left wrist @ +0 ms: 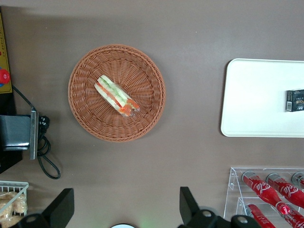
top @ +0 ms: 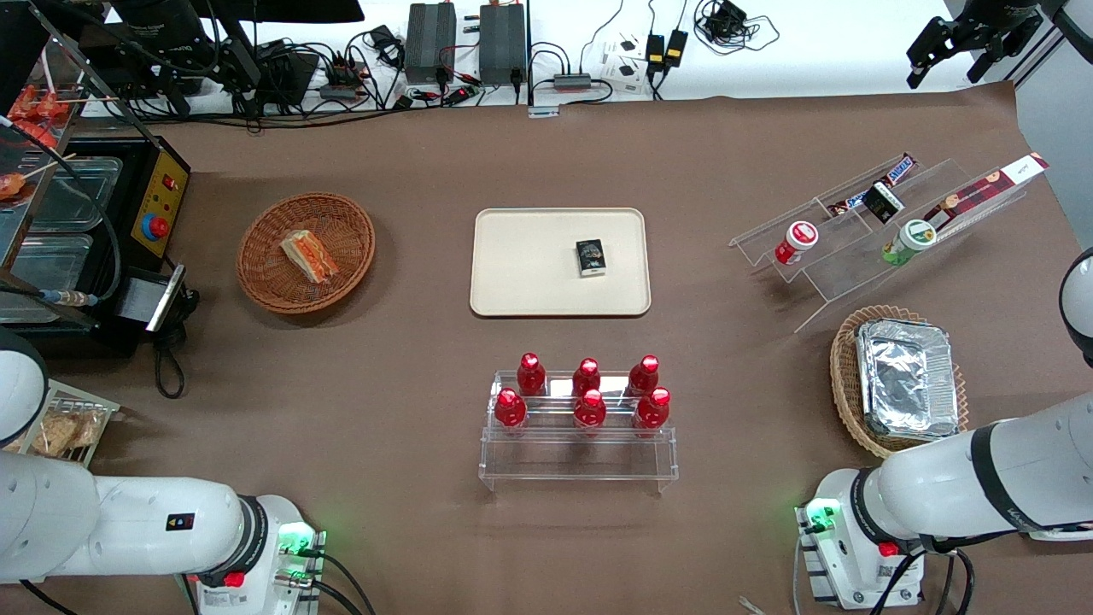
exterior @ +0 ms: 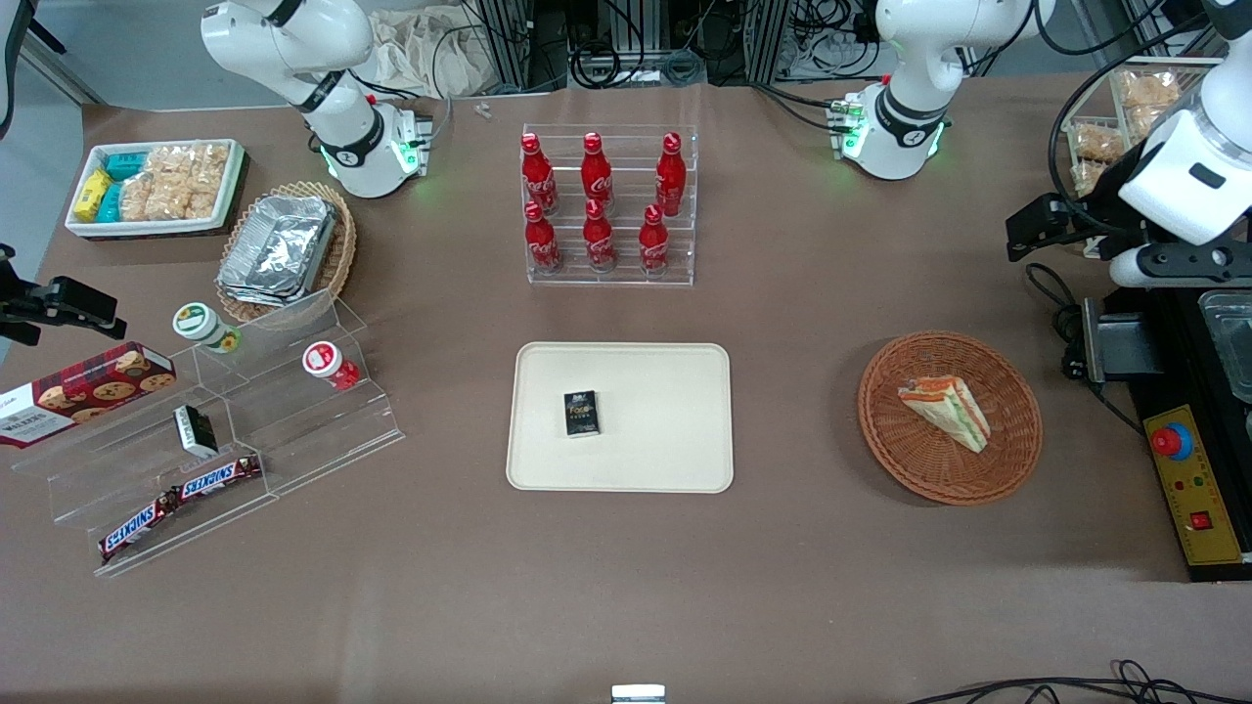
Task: Place sandwich from basket to tray
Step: 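Lower the open left gripper over the wrapped sandwich in the basket, then close the left gripper on the sandwich's crust edge, then lift the sandwich out of the basket and carry it toward the tray, then lower the sandwich onto the white tray beside the black box, then open the left gripper to release the sandwich on the tray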
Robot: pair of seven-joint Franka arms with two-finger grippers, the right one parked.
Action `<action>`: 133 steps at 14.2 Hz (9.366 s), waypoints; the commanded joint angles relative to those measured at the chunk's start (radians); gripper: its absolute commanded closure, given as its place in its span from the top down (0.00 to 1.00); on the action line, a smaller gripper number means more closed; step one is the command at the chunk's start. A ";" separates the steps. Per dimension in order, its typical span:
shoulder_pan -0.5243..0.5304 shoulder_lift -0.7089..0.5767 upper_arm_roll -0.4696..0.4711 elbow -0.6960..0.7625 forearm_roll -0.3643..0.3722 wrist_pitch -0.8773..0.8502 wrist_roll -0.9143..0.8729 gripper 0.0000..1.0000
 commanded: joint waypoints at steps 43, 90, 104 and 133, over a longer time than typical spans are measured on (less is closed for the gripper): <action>0.094 0.337 0.018 -0.613 0.012 0.971 -0.596 1.00; 0.057 0.484 -0.582 -0.228 0.290 0.660 -0.608 0.10; -0.008 0.736 -0.574 -0.221 0.499 0.898 -0.682 0.13; 0.143 0.334 -0.527 0.053 0.174 0.315 -0.616 1.00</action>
